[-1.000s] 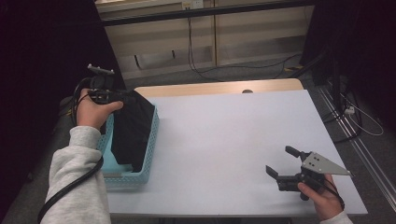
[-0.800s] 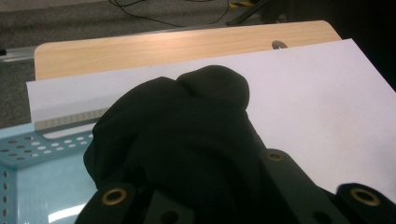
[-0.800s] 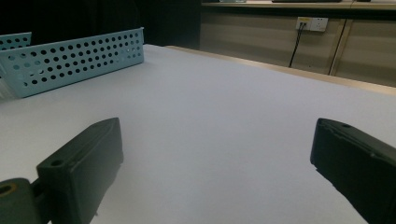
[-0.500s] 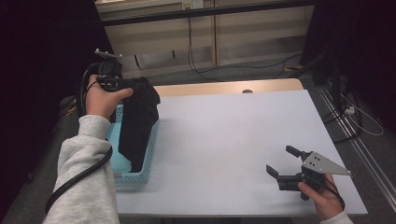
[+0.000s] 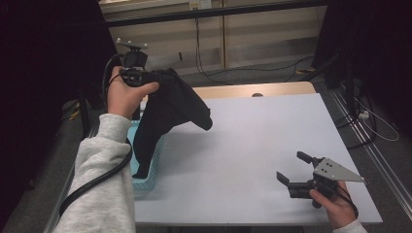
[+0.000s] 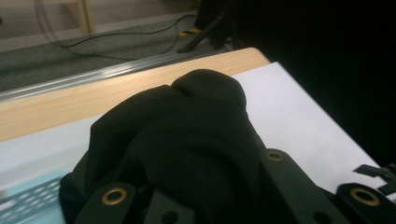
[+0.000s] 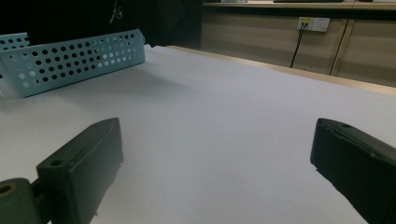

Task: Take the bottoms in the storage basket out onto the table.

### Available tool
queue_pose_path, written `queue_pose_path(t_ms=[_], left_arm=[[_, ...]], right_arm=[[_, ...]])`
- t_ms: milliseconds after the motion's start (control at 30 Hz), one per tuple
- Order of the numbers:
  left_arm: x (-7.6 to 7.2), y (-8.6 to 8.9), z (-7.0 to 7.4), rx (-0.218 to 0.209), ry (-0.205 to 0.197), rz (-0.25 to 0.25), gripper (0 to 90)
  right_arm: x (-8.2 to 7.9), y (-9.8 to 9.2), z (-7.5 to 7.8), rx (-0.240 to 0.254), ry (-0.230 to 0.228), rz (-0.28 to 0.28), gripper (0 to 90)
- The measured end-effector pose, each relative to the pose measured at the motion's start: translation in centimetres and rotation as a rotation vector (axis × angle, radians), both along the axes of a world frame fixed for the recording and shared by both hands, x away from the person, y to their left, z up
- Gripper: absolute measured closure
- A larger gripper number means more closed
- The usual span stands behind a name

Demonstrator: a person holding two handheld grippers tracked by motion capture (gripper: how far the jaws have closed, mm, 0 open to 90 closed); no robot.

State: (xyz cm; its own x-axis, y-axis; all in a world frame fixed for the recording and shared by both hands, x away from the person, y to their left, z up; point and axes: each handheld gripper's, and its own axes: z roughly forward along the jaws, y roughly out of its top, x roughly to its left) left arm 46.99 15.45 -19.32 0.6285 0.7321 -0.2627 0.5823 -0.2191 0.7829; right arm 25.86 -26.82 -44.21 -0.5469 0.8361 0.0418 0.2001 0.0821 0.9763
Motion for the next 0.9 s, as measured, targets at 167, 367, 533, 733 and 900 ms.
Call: queue_pose_path(t_ms=[167,367,533,733,900], left_arm=[[-0.5,-2.9,0.2,-0.01,-0.016,-0.06,83.1],[-1.2,-6.2,-0.7,-0.039,-0.018,-0.143,83.1],[-1.6,-8.3,-2.5,-0.041,-0.009,-0.197,82.9],[-1.9,-9.9,-4.9,-0.038,0.015,-0.231,83.0],[-2.2,-11.2,-6.3,-0.053,0.028,-0.247,83.0]], right_arm=[[0.0,0.0,0.0,0.0,0.001,0.002,1.5],[0.0,0.0,0.0,0.0,0.003,0.003,1.6],[0.0,0.0,0.0,-0.008,0.0,0.007,1.5],[0.0,-0.1,-0.1,-0.006,0.0,0.007,1.6],[0.0,0.0,-0.1,-0.007,0.001,0.007,1.6]])
